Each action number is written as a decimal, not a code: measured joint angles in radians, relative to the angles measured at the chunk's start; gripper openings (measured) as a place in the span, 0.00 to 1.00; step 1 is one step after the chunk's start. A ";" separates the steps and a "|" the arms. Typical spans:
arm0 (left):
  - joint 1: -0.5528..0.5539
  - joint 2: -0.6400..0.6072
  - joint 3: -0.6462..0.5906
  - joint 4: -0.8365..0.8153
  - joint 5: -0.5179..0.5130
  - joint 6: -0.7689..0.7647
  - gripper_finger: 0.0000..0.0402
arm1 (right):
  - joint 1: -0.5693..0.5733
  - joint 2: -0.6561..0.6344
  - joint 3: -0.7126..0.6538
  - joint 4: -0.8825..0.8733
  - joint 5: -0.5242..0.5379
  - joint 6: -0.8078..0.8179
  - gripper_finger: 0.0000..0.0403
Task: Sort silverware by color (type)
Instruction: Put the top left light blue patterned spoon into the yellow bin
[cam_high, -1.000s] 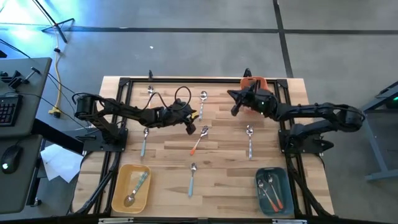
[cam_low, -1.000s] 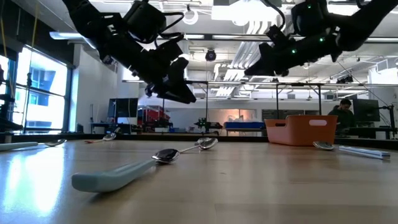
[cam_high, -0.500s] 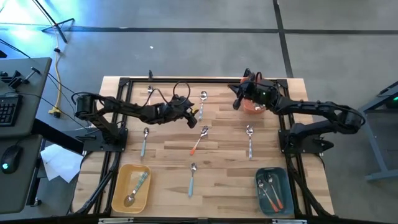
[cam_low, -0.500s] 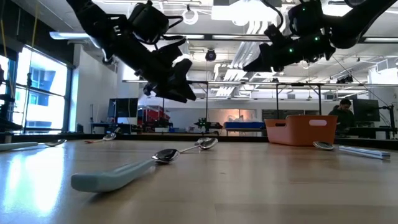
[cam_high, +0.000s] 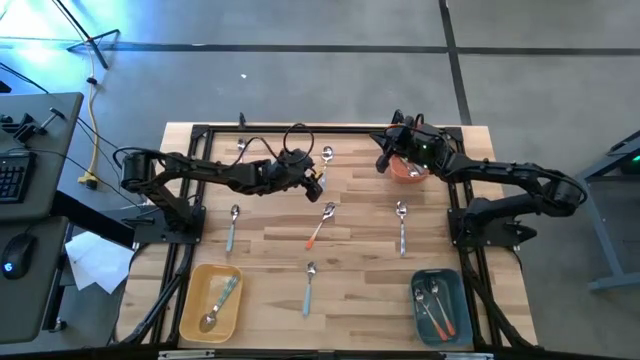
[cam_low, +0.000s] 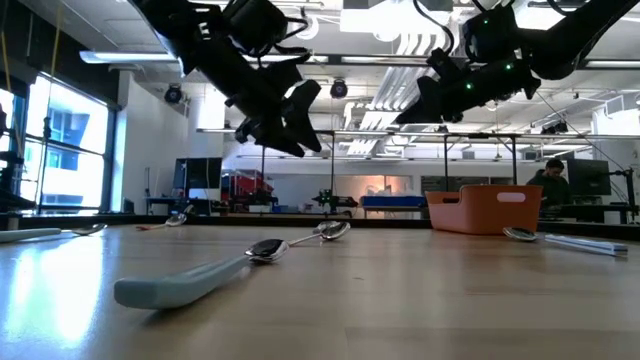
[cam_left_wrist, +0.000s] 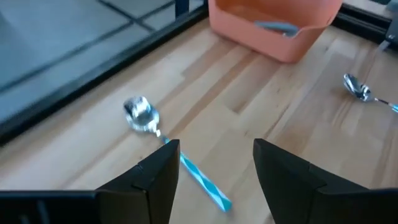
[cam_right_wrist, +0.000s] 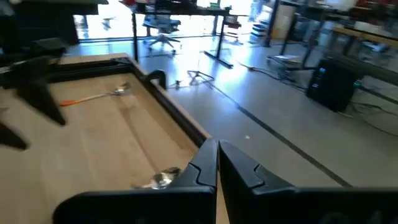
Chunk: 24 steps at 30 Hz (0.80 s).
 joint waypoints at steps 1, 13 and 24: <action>-0.001 0.000 0.000 -0.014 0.007 -0.020 0.49 | 0.000 0.000 0.000 -0.003 0.016 0.006 0.00; 0.012 0.186 0.001 0.136 -0.031 -0.062 0.49 | 0.000 0.000 0.000 -0.024 0.035 -0.010 0.00; 0.087 0.402 0.144 0.130 0.010 -0.044 0.49 | 0.000 0.000 0.000 -0.024 0.035 -0.012 0.00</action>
